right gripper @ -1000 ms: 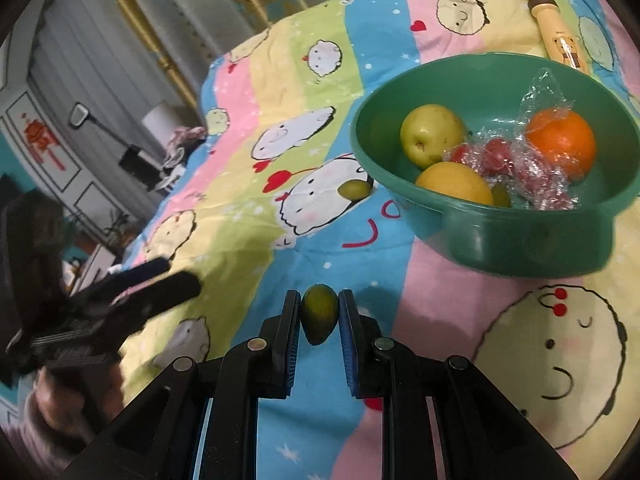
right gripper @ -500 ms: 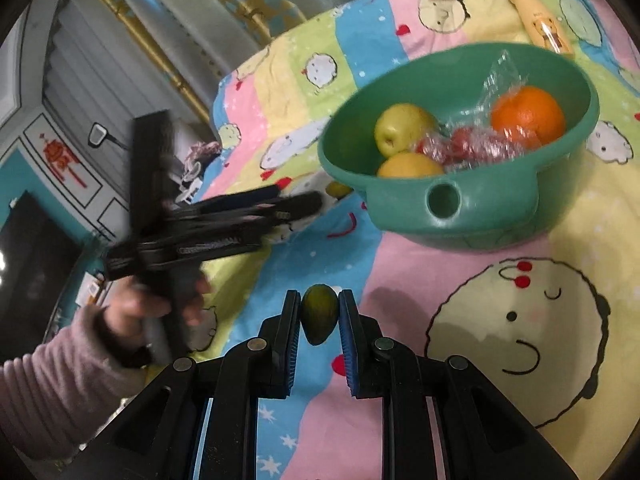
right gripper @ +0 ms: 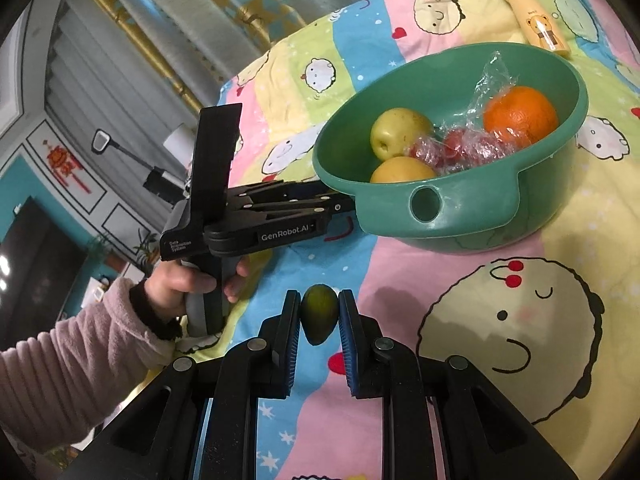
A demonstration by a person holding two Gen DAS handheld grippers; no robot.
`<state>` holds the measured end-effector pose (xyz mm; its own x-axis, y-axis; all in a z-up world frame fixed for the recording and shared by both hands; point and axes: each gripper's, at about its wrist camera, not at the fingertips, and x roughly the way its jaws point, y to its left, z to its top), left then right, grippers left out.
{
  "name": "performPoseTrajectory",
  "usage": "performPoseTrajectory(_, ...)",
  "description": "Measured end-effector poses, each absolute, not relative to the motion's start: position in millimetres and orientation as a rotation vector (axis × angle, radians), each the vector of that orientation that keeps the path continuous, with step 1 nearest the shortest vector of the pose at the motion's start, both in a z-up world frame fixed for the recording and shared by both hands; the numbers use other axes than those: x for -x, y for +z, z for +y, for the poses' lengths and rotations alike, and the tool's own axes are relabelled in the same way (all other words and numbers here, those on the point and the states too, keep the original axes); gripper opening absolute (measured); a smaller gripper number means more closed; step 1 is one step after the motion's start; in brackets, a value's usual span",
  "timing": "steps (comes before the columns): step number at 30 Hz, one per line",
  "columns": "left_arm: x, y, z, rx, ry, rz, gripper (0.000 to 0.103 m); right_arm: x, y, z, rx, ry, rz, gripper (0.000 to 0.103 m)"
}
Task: Organize fruits
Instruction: 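Lift the held olive and carry it toward the green basin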
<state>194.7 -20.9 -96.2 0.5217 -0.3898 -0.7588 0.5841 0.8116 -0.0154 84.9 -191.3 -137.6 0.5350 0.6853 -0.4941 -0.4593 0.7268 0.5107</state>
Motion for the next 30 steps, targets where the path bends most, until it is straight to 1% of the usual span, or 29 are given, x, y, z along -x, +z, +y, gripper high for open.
performPoseTrajectory(1,-193.1,-96.0,-22.4,-0.261,-0.59,0.839,0.029,-84.0,-137.9,-191.9,-0.341,0.696,0.734,0.021)
performPoseTrajectory(4,-192.9,-95.9,-26.7,-0.28,-0.57,0.843,0.028,-86.1,-138.6,-191.8,-0.342,0.689,0.736,0.021)
performPoseTrajectory(8,-198.9,-97.2,-28.4,-0.231,-0.533,0.855,0.024,-87.6,-139.4,-190.6,-0.339,0.686,0.733,0.021)
performPoseTrajectory(10,-197.3,-96.5,-29.1,-0.233,-0.516,0.85,0.019,-87.4,-140.3,-190.4,-0.333,0.683,0.731,0.021)
performPoseTrajectory(18,-188.2,-92.9,-28.0,-0.21,-0.46,0.854,0.019,-86.7,-140.3,-192.9,-0.34,0.683,0.728,0.021)
performPoseTrajectory(30,-138.6,-68.9,-21.3,-0.105,-0.362,0.904,0.019,-82.9,-132.0,-193.0,-0.352,0.722,0.713,0.021)
